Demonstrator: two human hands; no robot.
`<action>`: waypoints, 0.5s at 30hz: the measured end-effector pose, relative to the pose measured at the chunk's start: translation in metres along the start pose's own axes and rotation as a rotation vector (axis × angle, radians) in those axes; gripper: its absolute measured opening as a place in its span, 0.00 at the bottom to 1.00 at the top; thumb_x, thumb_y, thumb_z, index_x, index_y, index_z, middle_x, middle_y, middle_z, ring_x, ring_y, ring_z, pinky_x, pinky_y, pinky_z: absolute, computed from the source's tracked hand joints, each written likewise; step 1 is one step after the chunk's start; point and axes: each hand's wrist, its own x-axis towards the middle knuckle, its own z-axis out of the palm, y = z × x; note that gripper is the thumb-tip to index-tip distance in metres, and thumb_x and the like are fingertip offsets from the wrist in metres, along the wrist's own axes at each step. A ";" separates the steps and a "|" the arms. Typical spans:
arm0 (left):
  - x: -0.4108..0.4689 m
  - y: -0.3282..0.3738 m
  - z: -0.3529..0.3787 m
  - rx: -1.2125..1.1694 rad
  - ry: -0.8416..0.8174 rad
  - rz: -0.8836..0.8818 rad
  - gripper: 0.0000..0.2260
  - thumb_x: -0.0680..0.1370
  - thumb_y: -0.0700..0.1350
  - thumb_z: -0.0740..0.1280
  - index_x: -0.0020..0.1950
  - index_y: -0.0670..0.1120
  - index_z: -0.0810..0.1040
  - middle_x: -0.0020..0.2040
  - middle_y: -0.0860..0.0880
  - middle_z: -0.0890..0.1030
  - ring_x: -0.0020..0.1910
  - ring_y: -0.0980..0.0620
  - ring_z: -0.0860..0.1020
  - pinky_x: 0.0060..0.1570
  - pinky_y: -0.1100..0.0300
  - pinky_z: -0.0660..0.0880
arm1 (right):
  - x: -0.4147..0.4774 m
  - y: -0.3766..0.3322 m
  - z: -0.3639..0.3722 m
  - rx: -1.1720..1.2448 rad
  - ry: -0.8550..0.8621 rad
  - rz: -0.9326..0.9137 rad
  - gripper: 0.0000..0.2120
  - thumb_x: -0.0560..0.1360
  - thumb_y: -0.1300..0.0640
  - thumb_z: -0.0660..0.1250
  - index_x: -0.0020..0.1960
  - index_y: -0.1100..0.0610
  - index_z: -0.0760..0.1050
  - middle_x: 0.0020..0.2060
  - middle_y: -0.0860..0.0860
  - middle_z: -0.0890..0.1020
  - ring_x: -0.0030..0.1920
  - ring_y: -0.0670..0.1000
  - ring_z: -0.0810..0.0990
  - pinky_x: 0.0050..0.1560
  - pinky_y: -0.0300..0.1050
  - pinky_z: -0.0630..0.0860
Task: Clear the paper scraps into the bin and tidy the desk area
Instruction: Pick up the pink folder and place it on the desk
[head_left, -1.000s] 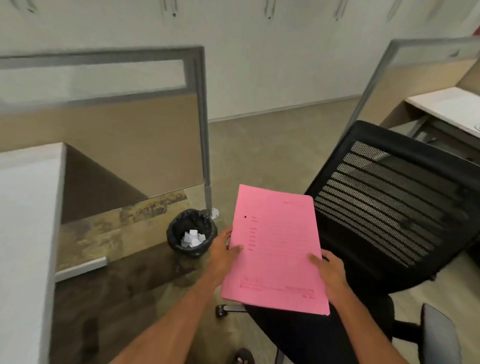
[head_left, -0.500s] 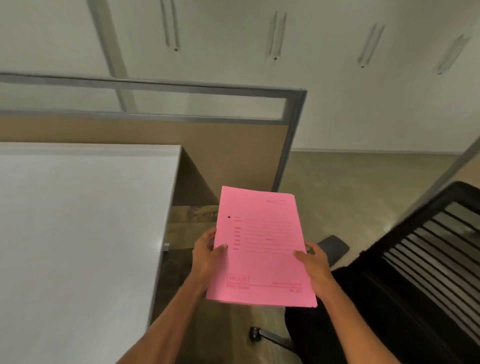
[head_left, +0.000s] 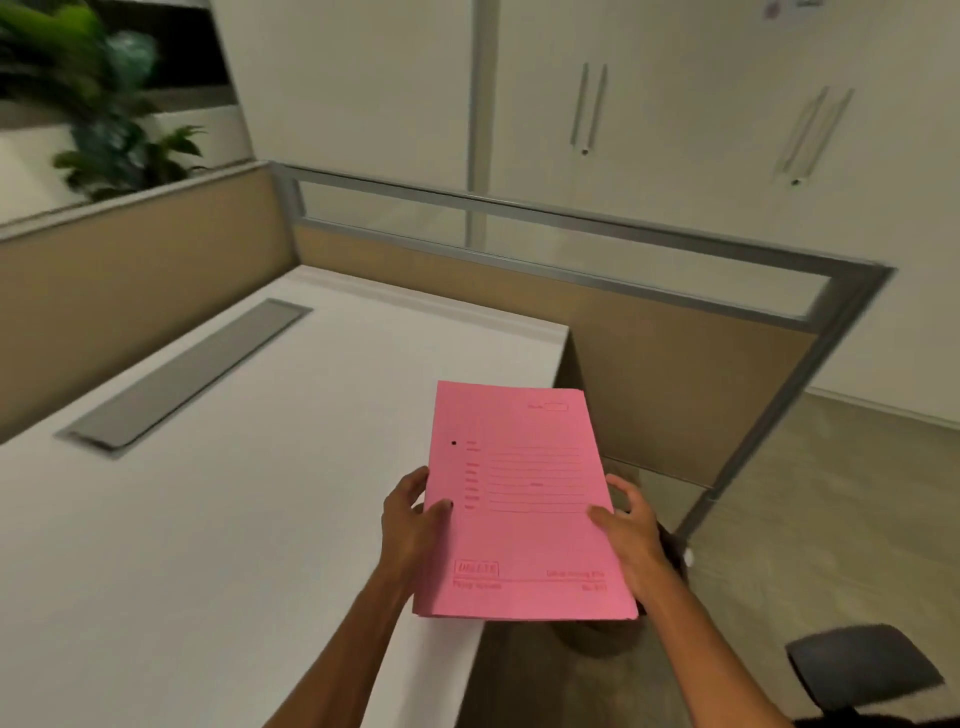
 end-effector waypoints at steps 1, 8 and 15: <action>0.000 -0.002 -0.015 -0.001 0.043 -0.002 0.17 0.72 0.40 0.66 0.60 0.51 0.76 0.56 0.56 0.82 0.48 0.54 0.83 0.49 0.52 0.81 | 0.000 -0.003 0.016 -0.014 -0.039 0.000 0.24 0.72 0.67 0.70 0.60 0.46 0.68 0.47 0.56 0.82 0.45 0.59 0.84 0.42 0.58 0.82; -0.009 -0.010 -0.093 -0.012 0.316 -0.031 0.19 0.75 0.35 0.66 0.66 0.44 0.74 0.62 0.49 0.79 0.51 0.53 0.82 0.49 0.54 0.81 | 0.002 -0.015 0.108 -0.121 -0.285 -0.026 0.22 0.73 0.68 0.68 0.61 0.49 0.70 0.47 0.59 0.82 0.46 0.61 0.83 0.47 0.62 0.81; -0.039 -0.012 -0.152 -0.004 0.586 -0.065 0.20 0.75 0.35 0.67 0.67 0.42 0.72 0.65 0.46 0.77 0.57 0.46 0.80 0.57 0.44 0.78 | -0.004 -0.023 0.187 -0.211 -0.549 -0.062 0.22 0.72 0.66 0.70 0.61 0.48 0.70 0.46 0.59 0.83 0.45 0.62 0.83 0.48 0.61 0.81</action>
